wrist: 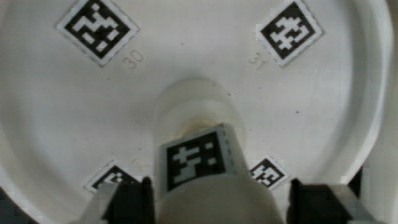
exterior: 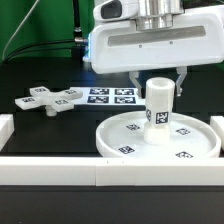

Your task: Assemble round table

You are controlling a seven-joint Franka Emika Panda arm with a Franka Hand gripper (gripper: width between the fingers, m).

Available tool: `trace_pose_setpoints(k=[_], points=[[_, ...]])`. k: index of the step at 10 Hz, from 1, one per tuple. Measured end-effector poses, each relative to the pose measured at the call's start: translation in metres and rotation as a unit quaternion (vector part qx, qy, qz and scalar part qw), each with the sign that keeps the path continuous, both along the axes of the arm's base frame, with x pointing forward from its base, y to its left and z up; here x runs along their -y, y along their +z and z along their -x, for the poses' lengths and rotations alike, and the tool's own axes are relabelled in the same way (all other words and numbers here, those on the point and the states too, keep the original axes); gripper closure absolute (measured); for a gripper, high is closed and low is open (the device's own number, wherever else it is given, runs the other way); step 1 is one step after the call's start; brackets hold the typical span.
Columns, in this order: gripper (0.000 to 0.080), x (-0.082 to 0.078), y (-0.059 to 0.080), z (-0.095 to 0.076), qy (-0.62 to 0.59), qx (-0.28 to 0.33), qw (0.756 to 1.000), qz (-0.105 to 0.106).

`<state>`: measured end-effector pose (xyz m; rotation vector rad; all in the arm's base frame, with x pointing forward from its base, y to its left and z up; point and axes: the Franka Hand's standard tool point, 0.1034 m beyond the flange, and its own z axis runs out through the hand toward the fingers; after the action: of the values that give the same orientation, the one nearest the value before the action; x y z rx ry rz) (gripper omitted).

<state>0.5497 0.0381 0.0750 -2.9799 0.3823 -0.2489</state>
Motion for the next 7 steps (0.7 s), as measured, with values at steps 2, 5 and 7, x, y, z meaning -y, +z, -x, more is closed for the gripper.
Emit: trace_pose_setpoints(k=[2,5,7], points=[[0.0449,-0.0007,-0.0001,0.0001,-0.066,-0.007,0.998,-0.012],[0.0455,-0.0074,-0.005,0.0085,-0.255,-0.029,0.965,-0.058],[0.0472,-0.0072,-0.005,0.0084,-0.252,-0.028,0.966,-0.057]])
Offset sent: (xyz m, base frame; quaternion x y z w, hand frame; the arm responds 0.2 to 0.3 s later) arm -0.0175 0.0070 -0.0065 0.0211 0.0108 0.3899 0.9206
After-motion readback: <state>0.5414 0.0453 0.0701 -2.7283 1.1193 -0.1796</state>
